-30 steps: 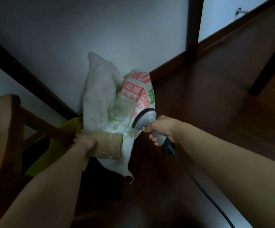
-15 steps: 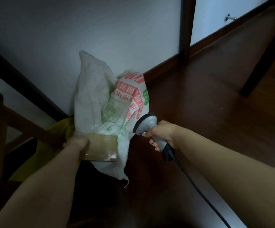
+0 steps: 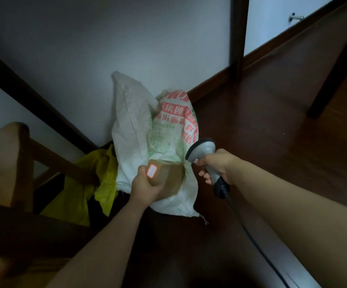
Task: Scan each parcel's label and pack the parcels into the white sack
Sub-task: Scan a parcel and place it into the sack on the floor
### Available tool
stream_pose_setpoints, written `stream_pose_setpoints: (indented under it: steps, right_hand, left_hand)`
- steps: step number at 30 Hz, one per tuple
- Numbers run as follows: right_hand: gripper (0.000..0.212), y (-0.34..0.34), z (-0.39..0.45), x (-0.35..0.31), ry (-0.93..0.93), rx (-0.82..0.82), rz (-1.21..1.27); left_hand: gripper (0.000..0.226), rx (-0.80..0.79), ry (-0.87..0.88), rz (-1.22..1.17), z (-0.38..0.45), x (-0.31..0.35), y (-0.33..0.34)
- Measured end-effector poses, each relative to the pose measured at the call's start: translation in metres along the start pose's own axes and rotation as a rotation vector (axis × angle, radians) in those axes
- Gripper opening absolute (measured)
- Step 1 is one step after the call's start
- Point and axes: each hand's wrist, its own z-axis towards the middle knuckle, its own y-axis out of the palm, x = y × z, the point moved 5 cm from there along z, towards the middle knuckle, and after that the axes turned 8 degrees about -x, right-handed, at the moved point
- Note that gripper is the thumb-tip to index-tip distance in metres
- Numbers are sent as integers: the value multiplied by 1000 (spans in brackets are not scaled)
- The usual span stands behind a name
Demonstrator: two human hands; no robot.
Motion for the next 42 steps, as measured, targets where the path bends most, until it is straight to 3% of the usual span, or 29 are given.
stream_pose_setpoints:
  steps: [8, 15, 19, 22, 25, 27, 29, 30, 32, 37, 42]
  right_hand:
    - [43, -21, -96, -43, -45, 203, 415]
    - [34, -48, -187, -95, -18, 222, 508]
    - [31, -66, -243, -114, 30, 249, 464]
    - [33, -78, -286, -118, 59, 322, 460]
    - [32, -84, -331, -120, 87, 309, 429]
    - [33, -85, -359, -125, 99, 273, 390]
    - [29, -82, -383, -134, 98, 235, 359]
    - [28, -79, -394, -139, 107, 222, 332]
    - [25, -72, -412, -150, 139, 207, 245]
    - [17, -44, -446, -183, 184, 157, 69]
    - [16, 16, -478, -206, 202, -47, -131]
  left_hand:
    - [48, 162, 627, 345, -79, 135, -37]
    - [54, 121, 781, 561, -128, 258, -73]
    - [64, -41, 763, 546, -151, 307, -95]
    - [61, -287, 619, 254, -176, 334, -111]
    - [55, -242, 362, 16, -196, 346, -131]
    - [57, -320, -99, -223, -211, 342, -141]
    - [51, -470, -604, -648, -240, 345, -147]
    - [43, -520, -728, -786, -255, 353, -156]
    - [35, -557, -748, -842, -274, 363, -175]
    - [51, -523, -766, -861, -314, 362, -229]
    - [25, -403, -827, -794, -361, 340, -297]
